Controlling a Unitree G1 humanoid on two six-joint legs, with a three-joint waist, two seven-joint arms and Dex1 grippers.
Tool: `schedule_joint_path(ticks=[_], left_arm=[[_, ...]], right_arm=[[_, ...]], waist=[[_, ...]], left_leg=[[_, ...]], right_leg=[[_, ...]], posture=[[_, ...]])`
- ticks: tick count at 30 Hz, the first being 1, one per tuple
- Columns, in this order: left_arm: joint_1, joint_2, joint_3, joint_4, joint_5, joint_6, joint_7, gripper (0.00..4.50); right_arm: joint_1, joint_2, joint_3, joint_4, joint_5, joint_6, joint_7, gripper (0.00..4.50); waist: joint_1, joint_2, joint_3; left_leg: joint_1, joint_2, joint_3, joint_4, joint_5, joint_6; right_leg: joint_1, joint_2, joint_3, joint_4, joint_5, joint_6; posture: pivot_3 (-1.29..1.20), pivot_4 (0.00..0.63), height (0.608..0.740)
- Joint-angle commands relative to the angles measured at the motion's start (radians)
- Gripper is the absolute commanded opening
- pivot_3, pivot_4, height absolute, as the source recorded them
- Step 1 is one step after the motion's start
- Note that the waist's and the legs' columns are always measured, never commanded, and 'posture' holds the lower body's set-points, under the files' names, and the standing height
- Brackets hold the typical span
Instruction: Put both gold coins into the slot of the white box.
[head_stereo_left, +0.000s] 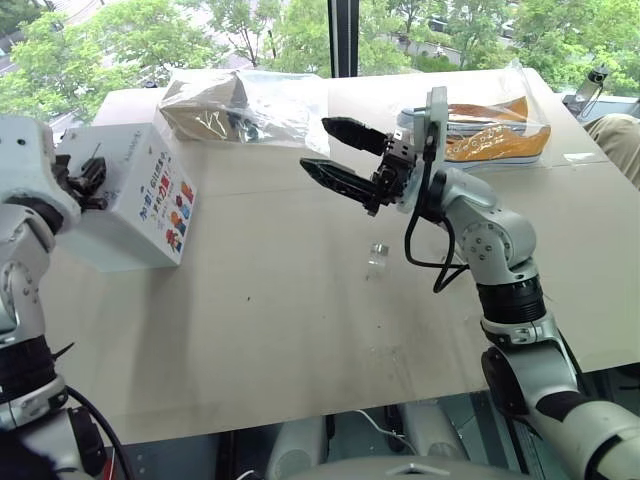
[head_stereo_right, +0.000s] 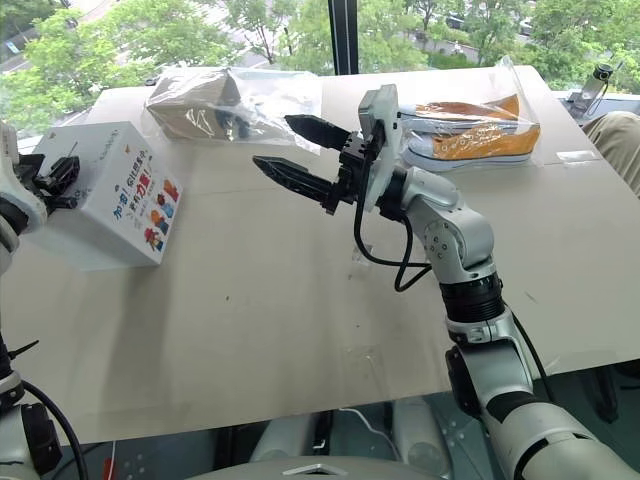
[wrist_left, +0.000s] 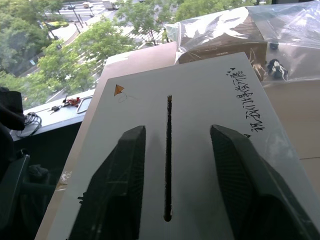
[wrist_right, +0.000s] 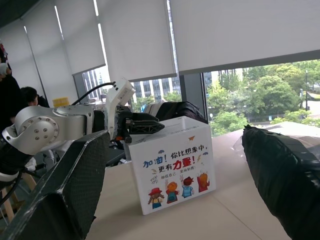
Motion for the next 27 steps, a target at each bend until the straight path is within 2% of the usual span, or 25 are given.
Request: schedule_joint_path(ticks=[1, 3, 6, 11, 12, 14, 19, 21, 24, 27], left_arm=[[-0.04, -0.018, 0.025, -0.061, -0.018, -0.093, -0.021, 2.95], [-0.052, -0.061, 0.026, -0.157, -0.138, -0.081, -0.101, 2.95], [0.019, -0.115, 0.0, -0.321, -0.292, -0.013, -0.194, 2.95], [0.249, -0.173, -0.118, -0.523, -0.32, 0.026, -0.201, 2.95], [0.307, -0.204, -0.144, -0.541, -0.307, 0.011, -0.189, 2.95], [0.481, -0.239, -0.249, -0.565, -0.182, -0.104, -0.196, 2.95], [0.694, -0.289, -0.39, -0.493, -0.027, -0.285, -0.221, 2.95], [0.729, -0.311, -0.433, -0.458, 0.021, -0.357, -0.228, 2.95], [0.728, -0.34, -0.465, -0.434, 0.044, -0.408, -0.234, 2.95], [0.719, -0.356, -0.482, -0.428, 0.043, -0.439, -0.255, 2.95]], right_arm=[[0.01, -0.015, -0.003, -0.029, 0.0, -0.026, 0.02, 4.5], [0.027, -0.03, -0.002, -0.034, -0.005, -0.021, 0.024, 4.5], [0.092, -0.068, -0.003, -0.066, -0.006, -0.006, 0.031, 4.5], [0.273, -0.19, 0.012, -0.139, -0.058, -0.056, 0.089, 4.5], [0.323, -0.225, 0.019, -0.148, -0.085, -0.086, 0.106, 4.5], [0.454, -0.298, 0.008, -0.154, -0.131, -0.175, 0.159, 4.5], [0.627, -0.415, -0.018, -0.129, -0.206, -0.309, 0.201, 4.5], [0.681, -0.432, -0.051, -0.113, -0.206, -0.358, 0.207, 4.5], [0.761, -0.47, -0.084, -0.111, -0.204, -0.41, 0.239, 4.5], [0.82, -0.502, -0.097, -0.109, -0.217, -0.446, 0.253, 4.5]], waist=[[0.0, 0.0, 0.0], [0.004, -0.001, 0.0], [0.005, -0.002, -0.001], [0.001, -0.001, -0.002], [0.0, -0.001, -0.002], [-0.002, -0.001, -0.002], [0.001, 0.0, -0.002], [0.006, 0.0, -0.002], [0.015, 0.001, -0.001], [0.021, 0.001, -0.001]], left_leg=[[0.0, 0.0, 0.0, 0.0, 0.0, 0.0], [-0.001, 0.0, -0.001, 0.0, 0.0, 0.0], [-0.007, 0.0, -0.003, 0.002, 0.002, -0.004], [-0.013, -0.001, 0.001, 0.0, 0.002, -0.004], [-0.014, -0.001, 0.001, 0.0, 0.002, -0.004], [-0.014, 0.0, 0.002, 0.001, 0.002, -0.004], [-0.011, 0.001, 0.004, 0.001, 0.0, 0.001], [-0.008, 0.001, 0.005, 0.003, 0.0, 0.001], [0.01, 0.001, 0.006, 0.004, 0.0, 0.001], [0.016, 0.002, 0.008, 0.004, 0.0, 0.001]], right_leg=[[0.0, 0.0, 0.0, 0.0, 0.0, 0.0], [0.0, 0.0, 0.0, -0.001, 0.0, 0.0], [-0.002, -0.002, 0.0, -0.003, 0.0, 0.0], [-0.008, -0.003, 0.003, -0.003, 0.0, 0.0], [-0.01, -0.002, 0.004, -0.003, 0.0, 0.0], [-0.012, -0.001, 0.005, -0.001, 0.0, 0.0], [-0.011, 0.001, 0.007, 0.001, 0.0, 0.0], [-0.008, 0.002, 0.005, 0.002, 0.0, 0.0], [0.011, 0.004, 0.004, -0.001, -0.005, -0.001], [0.018, 0.007, 0.003, -0.003, -0.006, 0.0]], posture=[[0.0, 0.15, 0.74], [0.0, 0.15, 0.74], [0.0, 0.15, 0.74], [0.0, 0.15, 0.74], [0.0, 0.15, 0.74], [0.0, 0.15, 0.74], [0.0, 0.15, 0.74], [0.0, 0.15, 0.74], [0.0, 0.15, 0.74], [0.0, 0.15, 0.74]])
